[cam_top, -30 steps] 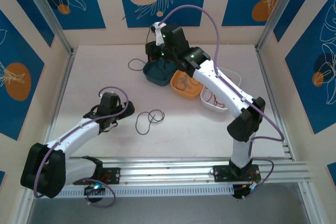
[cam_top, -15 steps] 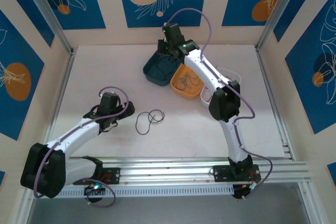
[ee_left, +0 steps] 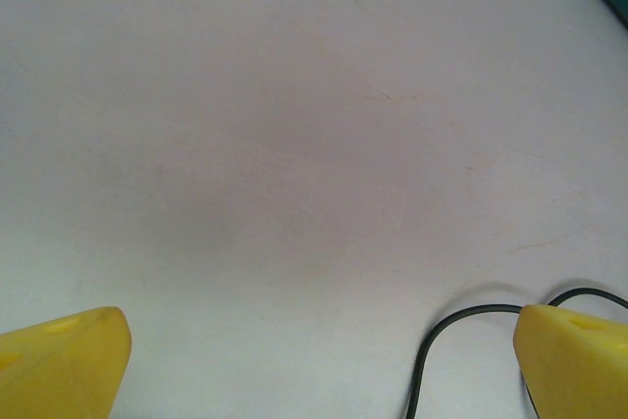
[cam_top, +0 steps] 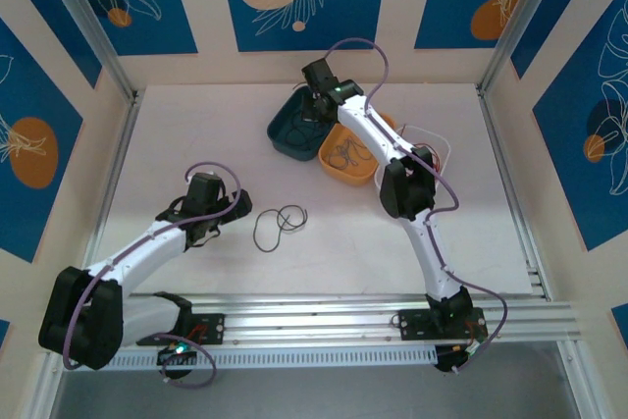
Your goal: Untangle the cables
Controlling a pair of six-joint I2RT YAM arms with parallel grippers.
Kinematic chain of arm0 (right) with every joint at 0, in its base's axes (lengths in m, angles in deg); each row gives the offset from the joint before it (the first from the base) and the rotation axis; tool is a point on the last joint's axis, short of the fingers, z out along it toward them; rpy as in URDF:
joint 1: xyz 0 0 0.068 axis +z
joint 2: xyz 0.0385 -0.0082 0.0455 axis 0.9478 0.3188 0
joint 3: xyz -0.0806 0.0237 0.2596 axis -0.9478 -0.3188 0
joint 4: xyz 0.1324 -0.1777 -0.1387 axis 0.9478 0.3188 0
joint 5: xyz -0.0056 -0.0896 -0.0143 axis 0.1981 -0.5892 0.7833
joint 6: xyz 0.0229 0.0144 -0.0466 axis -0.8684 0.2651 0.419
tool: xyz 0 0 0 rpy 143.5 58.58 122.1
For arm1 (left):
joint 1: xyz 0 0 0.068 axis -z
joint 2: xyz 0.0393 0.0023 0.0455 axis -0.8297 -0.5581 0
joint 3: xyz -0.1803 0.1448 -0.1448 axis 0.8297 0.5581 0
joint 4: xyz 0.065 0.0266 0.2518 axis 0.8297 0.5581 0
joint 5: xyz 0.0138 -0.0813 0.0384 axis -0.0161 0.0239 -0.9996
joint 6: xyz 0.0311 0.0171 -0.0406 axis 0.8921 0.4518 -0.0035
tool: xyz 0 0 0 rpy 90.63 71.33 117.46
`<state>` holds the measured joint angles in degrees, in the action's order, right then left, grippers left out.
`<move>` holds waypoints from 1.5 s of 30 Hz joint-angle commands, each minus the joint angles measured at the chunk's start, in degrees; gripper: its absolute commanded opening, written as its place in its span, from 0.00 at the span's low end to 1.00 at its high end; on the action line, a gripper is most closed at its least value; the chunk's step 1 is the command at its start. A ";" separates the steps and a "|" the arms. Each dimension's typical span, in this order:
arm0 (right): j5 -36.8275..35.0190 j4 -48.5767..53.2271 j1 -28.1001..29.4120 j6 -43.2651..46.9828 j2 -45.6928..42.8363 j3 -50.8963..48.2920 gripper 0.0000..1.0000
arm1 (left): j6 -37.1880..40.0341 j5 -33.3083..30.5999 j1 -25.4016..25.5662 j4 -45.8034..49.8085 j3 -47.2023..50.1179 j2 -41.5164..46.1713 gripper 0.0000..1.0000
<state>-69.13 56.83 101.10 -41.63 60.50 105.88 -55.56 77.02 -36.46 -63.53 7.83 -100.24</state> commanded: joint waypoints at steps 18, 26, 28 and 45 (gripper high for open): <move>5.79 4.60 -0.60 -5.59 6.41 5.99 0.00 | 1.08 2.55 -0.63 -0.55 -1.78 -2.13 1.00; 7.07 6.11 0.34 -5.32 6.75 9.22 0.33 | 2.33 5.52 -0.59 0.14 -2.64 -2.62 1.00; 6.30 6.65 0.45 -4.08 5.28 9.41 0.36 | 3.30 6.70 -0.63 0.76 -2.87 -2.85 0.99; -2.59 -3.03 1.09 -3.89 -29.30 -28.61 0.64 | 18.54 6.36 15.01 14.22 -17.19 -15.81 0.88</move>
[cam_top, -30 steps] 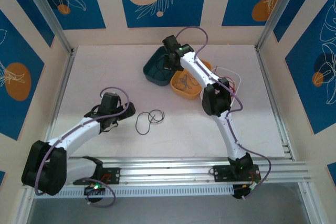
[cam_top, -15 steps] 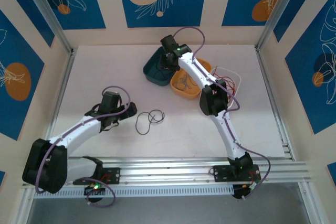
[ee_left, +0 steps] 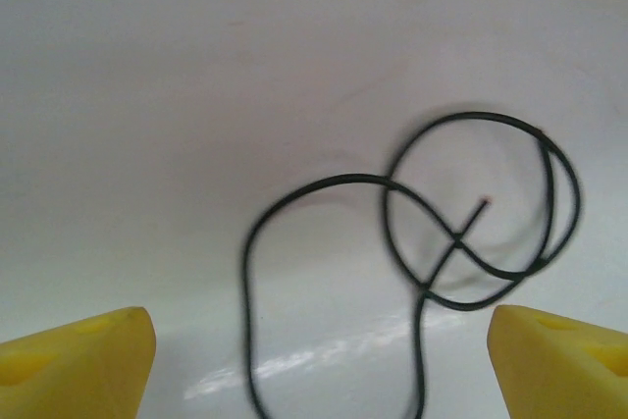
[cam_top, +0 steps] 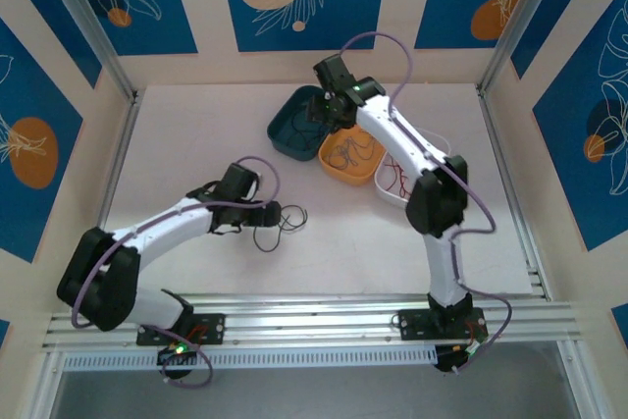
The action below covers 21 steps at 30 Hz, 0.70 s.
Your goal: Untangle the cables
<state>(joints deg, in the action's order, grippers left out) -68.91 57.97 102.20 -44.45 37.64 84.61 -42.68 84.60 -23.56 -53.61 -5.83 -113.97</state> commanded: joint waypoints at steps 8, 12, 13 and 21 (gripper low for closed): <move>-8.79 -10.29 -1.02 -4.12 -26.42 -31.02 0.71 | 8.90 -2.02 8.13 5.75 -12.44 -11.74 0.72; -10.78 -11.77 -1.07 -6.05 -32.47 -38.15 0.71 | 9.01 -1.67 10.03 4.99 -15.90 -15.63 0.68; -11.29 -12.12 -1.08 -6.59 -33.89 -39.77 0.71 | 9.02 -1.71 10.35 5.01 -16.85 -16.99 0.66; -11.71 -15.58 -1.08 -7.10 -40.28 -46.58 0.72 | 8.68 -5.36 12.62 6.59 -22.06 -24.40 0.49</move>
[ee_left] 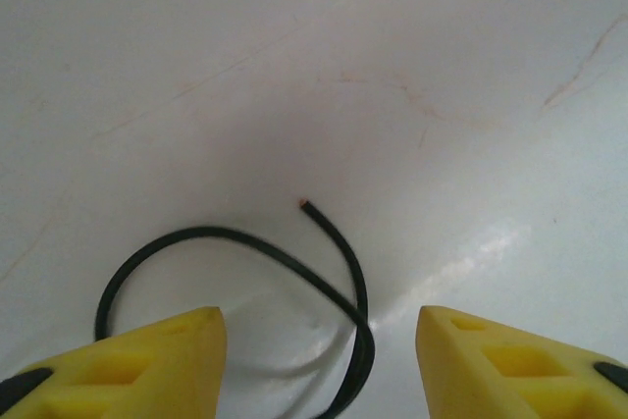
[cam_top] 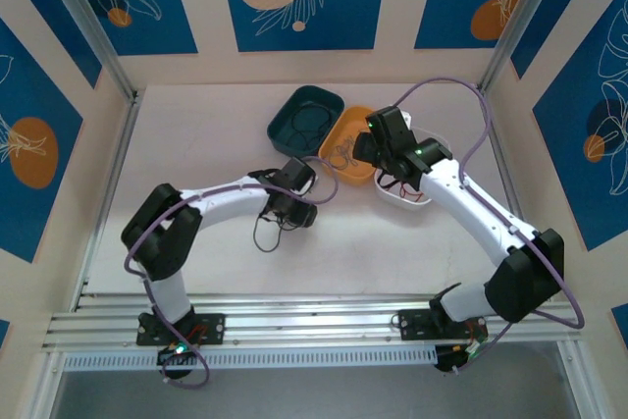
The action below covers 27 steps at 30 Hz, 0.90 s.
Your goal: Untangle the cables
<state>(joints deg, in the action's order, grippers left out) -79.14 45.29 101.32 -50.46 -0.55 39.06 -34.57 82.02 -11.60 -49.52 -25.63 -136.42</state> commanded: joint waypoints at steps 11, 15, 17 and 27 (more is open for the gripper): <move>-1.03 -3.99 -0.18 -0.83 -3.11 -2.69 0.73 | -1.42 -3.67 1.93 -0.68 -3.68 -3.49 0.08; -1.15 -3.96 -0.12 -0.67 -3.77 -3.17 0.73 | -1.71 -6.92 1.95 -1.56 -3.29 1.63 0.00; -1.25 -3.78 -0.05 -0.55 -4.33 -3.52 0.73 | -1.41 -8.90 1.98 -1.64 -3.13 5.43 0.00; -1.63 -4.58 -0.07 -0.81 -8.62 -6.92 0.73 | 4.34 -13.57 -0.86 2.35 -9.84 18.15 0.00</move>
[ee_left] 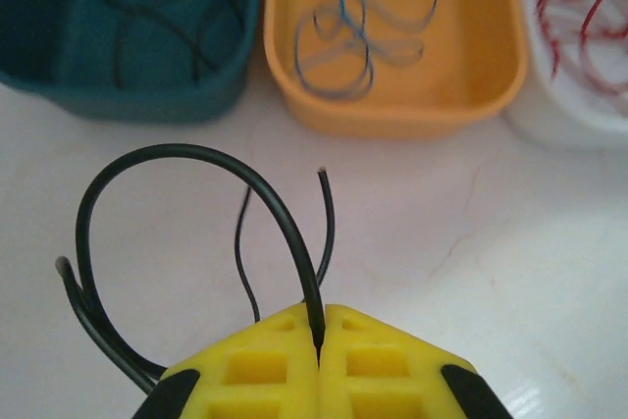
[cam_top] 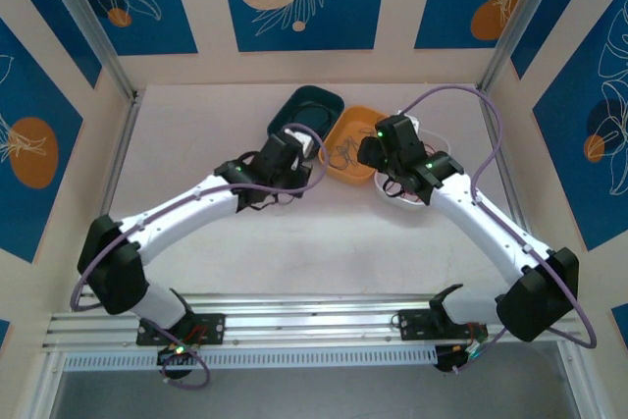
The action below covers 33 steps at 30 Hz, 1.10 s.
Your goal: Untangle the cables
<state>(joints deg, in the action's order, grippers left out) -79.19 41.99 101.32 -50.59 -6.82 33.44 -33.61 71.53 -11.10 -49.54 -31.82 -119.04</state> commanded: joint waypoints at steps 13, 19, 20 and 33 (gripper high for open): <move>-5.72 2.00 -0.07 -2.24 -9.82 -5.74 0.99 | 10.94 4.87 -9.02 8.14 -35.68 -12.94 0.00; -7.99 3.59 0.06 -3.97 -12.35 -7.59 0.99 | 9.13 7.10 -11.40 8.76 -48.07 -24.11 0.00; -8.22 3.82 0.05 -4.20 -12.72 -7.87 0.99 | 9.08 7.01 -11.81 8.45 -49.44 -25.97 0.00; -10.17 8.27 0.32 -6.72 -17.64 -10.34 0.99 | 3.19 10.77 -14.90 7.31 -57.50 -42.36 0.00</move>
<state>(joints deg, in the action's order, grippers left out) -86.99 48.90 101.39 -55.92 -22.97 23.83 -27.86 79.84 -25.53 -42.24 -86.85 -159.32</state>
